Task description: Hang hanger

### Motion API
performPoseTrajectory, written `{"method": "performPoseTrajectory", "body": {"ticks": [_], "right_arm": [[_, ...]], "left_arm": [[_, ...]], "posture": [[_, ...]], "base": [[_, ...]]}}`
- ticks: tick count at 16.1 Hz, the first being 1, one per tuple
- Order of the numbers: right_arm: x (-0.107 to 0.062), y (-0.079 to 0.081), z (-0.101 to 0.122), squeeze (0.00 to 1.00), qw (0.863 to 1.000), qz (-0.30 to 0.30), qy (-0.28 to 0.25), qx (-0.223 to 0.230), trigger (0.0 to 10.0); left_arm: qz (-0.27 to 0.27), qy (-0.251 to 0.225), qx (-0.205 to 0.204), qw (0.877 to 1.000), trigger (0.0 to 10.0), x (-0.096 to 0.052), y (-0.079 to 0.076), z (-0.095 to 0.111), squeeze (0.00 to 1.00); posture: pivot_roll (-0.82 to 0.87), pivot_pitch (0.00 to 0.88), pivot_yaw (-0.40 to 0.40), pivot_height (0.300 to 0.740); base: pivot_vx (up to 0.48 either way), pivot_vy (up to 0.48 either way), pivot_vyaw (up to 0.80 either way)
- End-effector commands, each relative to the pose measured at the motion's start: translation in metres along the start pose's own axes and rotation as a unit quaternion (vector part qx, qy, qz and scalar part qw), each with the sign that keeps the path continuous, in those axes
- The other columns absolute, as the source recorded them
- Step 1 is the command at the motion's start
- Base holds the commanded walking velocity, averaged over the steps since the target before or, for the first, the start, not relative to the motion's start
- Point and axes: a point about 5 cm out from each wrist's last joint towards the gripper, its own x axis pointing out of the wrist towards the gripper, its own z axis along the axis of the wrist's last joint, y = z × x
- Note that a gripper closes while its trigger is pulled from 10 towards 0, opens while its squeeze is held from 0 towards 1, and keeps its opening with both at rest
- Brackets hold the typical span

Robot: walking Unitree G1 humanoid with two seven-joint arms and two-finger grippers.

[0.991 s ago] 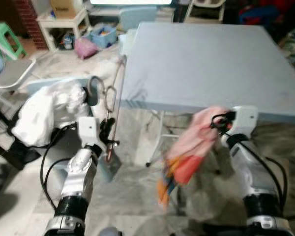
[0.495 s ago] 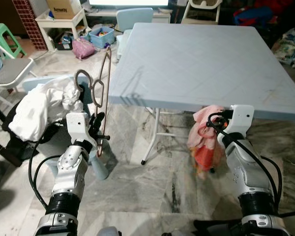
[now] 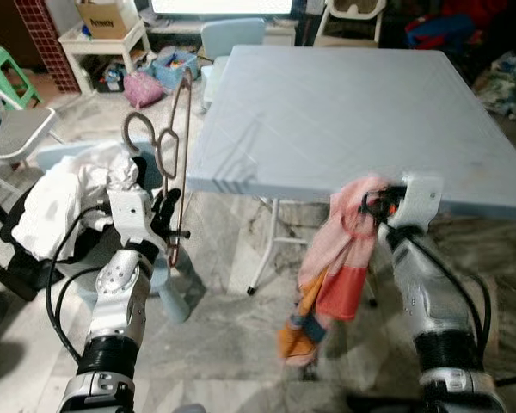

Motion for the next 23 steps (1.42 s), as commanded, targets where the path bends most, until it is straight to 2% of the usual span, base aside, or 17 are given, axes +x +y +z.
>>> {"method": "performPoseTrajectory", "body": {"ticks": [1,5,23], "right_arm": [[0.006,0.008,0.020,0.00,0.999,0.019,-0.040,-0.015,10.0],[0.006,0.016,0.022,0.00,0.998,0.037,-0.047,-0.029,10.0],[0.013,0.020,0.032,0.00,0.996,0.041,-0.065,-0.036,10.0]], "left_arm": [[-0.003,-0.025,0.005,1.000,10.0,0.005,0.000,0.013,0.00],[-0.003,-0.026,0.004,1.000,10.0,0.005,0.000,0.013,0.00],[-0.009,-0.021,0.004,1.000,10.0,0.005,-0.004,0.010,0.00]], "posture": [[-0.04,0.000,0.016,0.740],[-0.05,0.000,0.011,0.740],[-0.04,0.000,0.005,0.740]], "base": [[0.390,0.000,0.00],[0.428,0.000,0.00],[0.432,0.000,0.00]]}}
